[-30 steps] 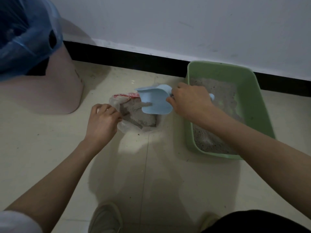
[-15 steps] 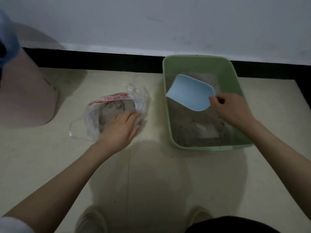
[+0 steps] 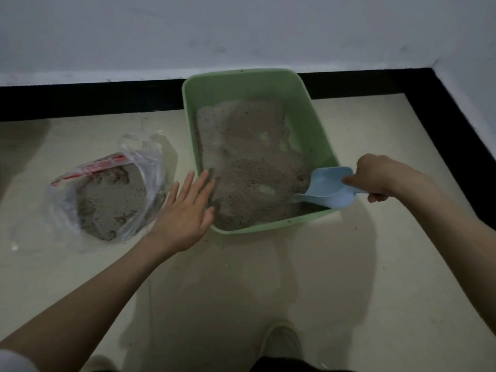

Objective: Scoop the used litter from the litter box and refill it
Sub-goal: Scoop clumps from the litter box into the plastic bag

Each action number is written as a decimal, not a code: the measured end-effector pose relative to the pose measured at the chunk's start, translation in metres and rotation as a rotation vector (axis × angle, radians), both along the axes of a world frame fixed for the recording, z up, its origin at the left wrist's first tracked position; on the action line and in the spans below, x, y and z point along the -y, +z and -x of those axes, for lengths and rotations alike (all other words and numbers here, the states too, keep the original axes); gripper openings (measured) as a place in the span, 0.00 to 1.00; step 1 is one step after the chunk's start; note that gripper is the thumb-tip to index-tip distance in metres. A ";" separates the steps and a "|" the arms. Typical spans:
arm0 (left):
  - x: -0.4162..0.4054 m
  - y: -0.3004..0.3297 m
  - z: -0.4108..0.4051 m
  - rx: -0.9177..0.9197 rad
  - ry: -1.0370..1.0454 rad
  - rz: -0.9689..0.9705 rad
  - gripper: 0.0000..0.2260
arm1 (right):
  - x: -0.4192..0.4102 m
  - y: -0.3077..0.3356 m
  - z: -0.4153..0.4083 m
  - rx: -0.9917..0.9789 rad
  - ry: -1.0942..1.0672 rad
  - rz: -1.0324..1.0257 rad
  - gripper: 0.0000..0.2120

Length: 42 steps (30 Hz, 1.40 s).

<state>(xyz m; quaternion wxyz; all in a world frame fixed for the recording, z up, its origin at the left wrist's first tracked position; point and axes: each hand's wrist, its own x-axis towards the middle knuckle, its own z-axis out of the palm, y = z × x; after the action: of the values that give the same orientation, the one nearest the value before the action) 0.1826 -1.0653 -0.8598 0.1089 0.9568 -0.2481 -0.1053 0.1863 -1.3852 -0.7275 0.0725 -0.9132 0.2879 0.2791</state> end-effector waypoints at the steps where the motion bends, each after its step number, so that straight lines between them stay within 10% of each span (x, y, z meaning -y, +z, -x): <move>1: 0.002 -0.001 0.002 -0.004 0.024 0.025 0.32 | -0.001 -0.001 -0.003 -0.011 -0.014 -0.027 0.14; 8: 0.007 -0.003 0.006 -0.001 0.083 0.088 0.32 | 0.013 -0.024 -0.022 -0.194 -0.035 -0.251 0.06; 27: 0.007 -0.002 -0.002 0.098 0.050 0.034 0.31 | -0.025 -0.085 -0.033 0.313 -0.817 -0.718 0.14; 42: 0.023 0.000 -0.043 0.202 -0.155 -0.122 0.30 | -0.045 -0.122 -0.142 0.409 -0.803 -0.736 0.18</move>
<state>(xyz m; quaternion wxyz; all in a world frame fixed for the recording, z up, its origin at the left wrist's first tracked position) 0.2260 -1.0879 -0.8595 0.0167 0.9453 -0.3242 -0.0313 0.3278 -1.3400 -0.8492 0.5394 -0.6827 0.4758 0.1292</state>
